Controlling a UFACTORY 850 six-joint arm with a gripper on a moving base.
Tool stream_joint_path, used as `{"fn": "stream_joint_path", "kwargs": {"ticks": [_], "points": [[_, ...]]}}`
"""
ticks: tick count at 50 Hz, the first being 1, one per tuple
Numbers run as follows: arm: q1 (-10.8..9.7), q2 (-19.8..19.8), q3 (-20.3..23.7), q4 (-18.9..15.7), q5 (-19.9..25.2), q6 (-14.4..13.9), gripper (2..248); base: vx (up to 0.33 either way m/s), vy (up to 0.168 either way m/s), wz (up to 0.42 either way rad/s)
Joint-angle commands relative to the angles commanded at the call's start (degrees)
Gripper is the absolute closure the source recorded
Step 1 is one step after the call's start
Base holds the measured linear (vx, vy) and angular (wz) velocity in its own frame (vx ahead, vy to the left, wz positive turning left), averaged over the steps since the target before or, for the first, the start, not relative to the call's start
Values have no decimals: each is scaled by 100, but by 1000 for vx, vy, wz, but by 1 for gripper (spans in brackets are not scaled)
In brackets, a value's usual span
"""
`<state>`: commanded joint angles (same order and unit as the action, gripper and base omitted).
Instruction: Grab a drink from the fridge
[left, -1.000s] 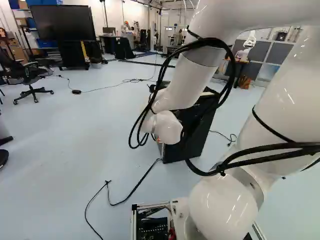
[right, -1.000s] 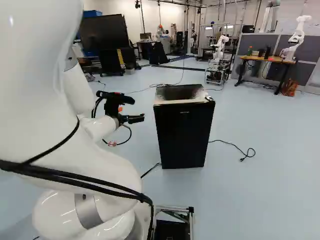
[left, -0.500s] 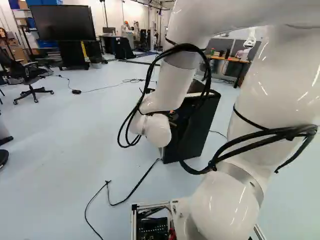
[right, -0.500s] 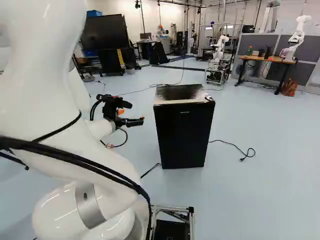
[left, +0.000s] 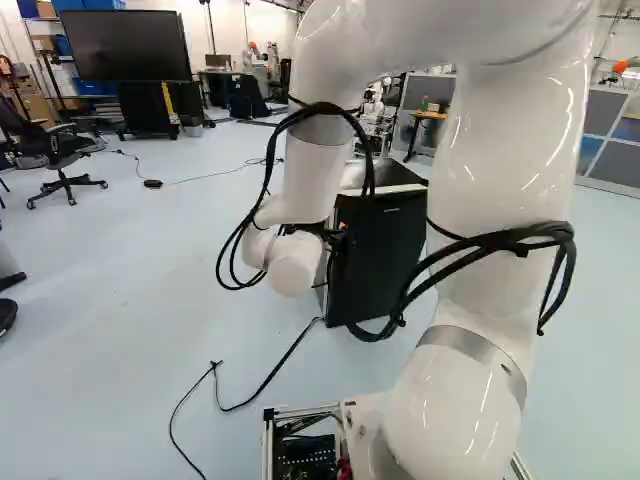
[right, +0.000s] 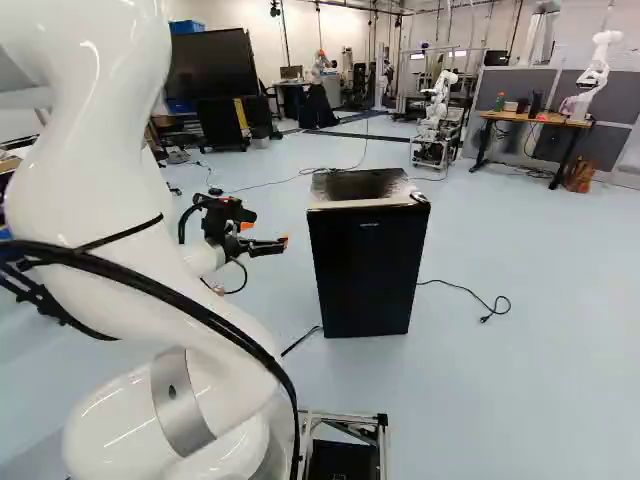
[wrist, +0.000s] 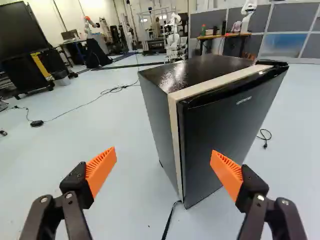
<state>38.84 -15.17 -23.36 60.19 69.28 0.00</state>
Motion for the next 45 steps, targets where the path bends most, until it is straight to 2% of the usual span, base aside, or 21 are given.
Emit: {"fn": "stream_joint_path", "kwargs": {"ticks": [19, 34, 45], "points": [[181, -697, -470, 764, 458, 0, 3, 0, 0, 0], [147, -1281, -939, 1243, 614, 0, 3, 0, 0, 0], [76, -1699, -1310, 1364, 641, 0, 3, 0, 0, 0]]}}
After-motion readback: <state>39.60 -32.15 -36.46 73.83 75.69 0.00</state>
